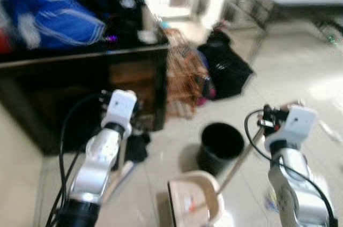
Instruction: Sweep floor
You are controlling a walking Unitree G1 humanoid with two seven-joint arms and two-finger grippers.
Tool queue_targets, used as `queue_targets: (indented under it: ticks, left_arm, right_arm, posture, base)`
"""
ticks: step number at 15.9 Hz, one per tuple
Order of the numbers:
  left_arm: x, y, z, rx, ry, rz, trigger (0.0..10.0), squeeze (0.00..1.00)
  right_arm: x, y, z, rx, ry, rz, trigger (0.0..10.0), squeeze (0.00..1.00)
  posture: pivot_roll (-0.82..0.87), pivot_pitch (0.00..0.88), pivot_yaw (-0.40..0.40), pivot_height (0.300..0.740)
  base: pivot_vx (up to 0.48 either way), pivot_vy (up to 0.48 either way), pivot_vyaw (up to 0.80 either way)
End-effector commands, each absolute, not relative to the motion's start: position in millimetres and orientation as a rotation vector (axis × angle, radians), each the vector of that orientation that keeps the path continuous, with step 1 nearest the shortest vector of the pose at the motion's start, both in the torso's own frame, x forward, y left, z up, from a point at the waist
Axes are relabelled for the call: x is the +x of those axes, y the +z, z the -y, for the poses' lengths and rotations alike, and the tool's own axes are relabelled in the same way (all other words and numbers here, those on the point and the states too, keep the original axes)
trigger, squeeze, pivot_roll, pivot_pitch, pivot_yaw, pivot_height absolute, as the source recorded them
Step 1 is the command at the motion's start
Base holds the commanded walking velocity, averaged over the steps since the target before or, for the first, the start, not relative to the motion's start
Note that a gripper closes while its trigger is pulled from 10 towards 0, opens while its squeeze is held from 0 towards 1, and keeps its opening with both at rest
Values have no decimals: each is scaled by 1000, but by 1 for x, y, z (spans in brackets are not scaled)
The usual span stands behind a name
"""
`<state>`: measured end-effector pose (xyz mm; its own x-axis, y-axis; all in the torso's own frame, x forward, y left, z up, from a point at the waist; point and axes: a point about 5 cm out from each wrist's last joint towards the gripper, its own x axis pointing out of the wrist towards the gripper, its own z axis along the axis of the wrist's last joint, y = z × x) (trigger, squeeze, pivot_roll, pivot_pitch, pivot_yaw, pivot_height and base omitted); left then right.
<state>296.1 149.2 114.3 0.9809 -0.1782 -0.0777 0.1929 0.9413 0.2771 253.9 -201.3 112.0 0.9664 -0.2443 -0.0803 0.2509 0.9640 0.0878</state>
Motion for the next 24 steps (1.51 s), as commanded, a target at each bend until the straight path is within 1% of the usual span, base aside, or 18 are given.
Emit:
queue_targets:
  ticks: [1,4,8,13,17,18,19,22,24]
  left_arm:
    - [298,123,-146,285,-186,0,10000,0]
    - [298,124,-148,245,-170,5,10000,0]
    - [301,128,-146,250,-177,19,10000,0]
    - [301,128,-146,235,-166,12,10000,0]
    - [299,127,-146,233,-165,9,10000,0]
    - [299,127,-146,184,-177,-7,10000,0]
    - [299,127,-146,147,-183,-24,10000,0]
    - [301,128,-149,184,-170,-18,10000,0]
    - [302,128,-151,184,-155,-14,10000,0]
  right_arm:
    - [257,121,204,77,-247,-36,10000,0]
    - [260,127,203,59,-234,-11,10000,0]
    - [266,139,199,27,-189,47,10000,0]
    - [276,151,193,49,-118,91,10000,0]
    - [276,152,193,42,-107,96,10000,0]
    - [276,152,192,41,-104,95,10000,0]
    - [275,152,192,42,-102,94,10000,0]
    - [274,150,191,44,-101,90,10000,0]
    - [272,149,191,42,-105,85,10000,0]
  posture:
    - [-13,29,-30,740]
    - [-20,36,-25,740]
    - [-26,41,-22,740]
    - [-30,46,-36,740]
    - [-37,52,-37,740]
    - [-37,54,-36,740]
    - [-37,57,-33,740]
    - [-38,61,-30,740]
    - [-41,66,-28,740]
  base:
    - [0,0,-800]
    - [0,0,-800]
    - [0,0,-703]
    - [0,-480,0]
    - [0,-480,0]
    - [0,0,0]
    - [0,480,0]
    - [0,480,0]
    - [0,167,0]
